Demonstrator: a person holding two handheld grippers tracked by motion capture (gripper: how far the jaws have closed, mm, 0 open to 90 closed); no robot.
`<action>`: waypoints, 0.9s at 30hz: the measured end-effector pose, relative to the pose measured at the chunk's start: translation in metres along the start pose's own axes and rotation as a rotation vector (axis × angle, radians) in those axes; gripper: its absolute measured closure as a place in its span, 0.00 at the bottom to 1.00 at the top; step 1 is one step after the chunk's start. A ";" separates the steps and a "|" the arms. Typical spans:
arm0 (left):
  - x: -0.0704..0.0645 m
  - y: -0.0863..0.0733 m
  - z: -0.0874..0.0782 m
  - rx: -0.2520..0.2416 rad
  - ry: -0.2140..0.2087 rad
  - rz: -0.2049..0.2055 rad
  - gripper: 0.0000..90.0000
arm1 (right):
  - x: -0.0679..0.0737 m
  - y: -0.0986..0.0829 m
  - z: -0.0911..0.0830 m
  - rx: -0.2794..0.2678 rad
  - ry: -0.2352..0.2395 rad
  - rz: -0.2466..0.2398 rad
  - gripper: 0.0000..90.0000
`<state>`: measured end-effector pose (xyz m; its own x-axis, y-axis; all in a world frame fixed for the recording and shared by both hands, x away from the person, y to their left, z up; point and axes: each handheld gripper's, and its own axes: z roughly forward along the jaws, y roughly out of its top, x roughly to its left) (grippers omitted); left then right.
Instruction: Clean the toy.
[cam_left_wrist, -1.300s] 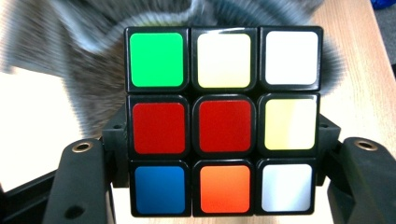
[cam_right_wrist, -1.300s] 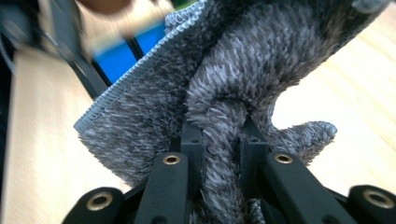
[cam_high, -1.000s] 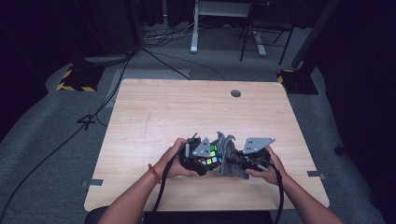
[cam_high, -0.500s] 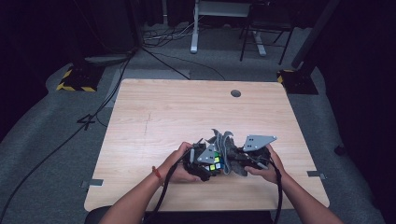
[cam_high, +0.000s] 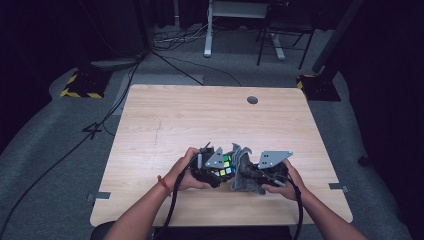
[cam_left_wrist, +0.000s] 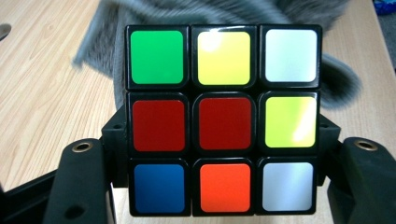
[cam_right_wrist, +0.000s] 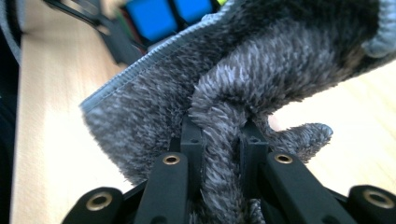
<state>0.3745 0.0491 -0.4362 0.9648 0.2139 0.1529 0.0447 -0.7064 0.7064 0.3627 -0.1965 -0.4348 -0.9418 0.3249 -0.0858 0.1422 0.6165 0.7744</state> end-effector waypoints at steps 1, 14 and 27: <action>0.000 0.000 0.001 0.003 0.001 0.002 0.37 | 0.002 0.002 -0.002 -0.023 0.016 -0.010 0.86; -0.012 0.007 0.012 0.020 -0.042 0.048 0.37 | -0.006 0.012 -0.004 -0.072 -0.032 0.004 0.86; -0.011 0.008 0.012 0.026 -0.025 0.049 0.37 | -0.001 0.013 -0.006 -0.119 -0.003 0.012 0.86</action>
<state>0.3676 0.0331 -0.4401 0.9722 0.1614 0.1694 0.0033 -0.7333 0.6799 0.3641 -0.1934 -0.4212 -0.9395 0.3337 -0.0780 0.1156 0.5230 0.8444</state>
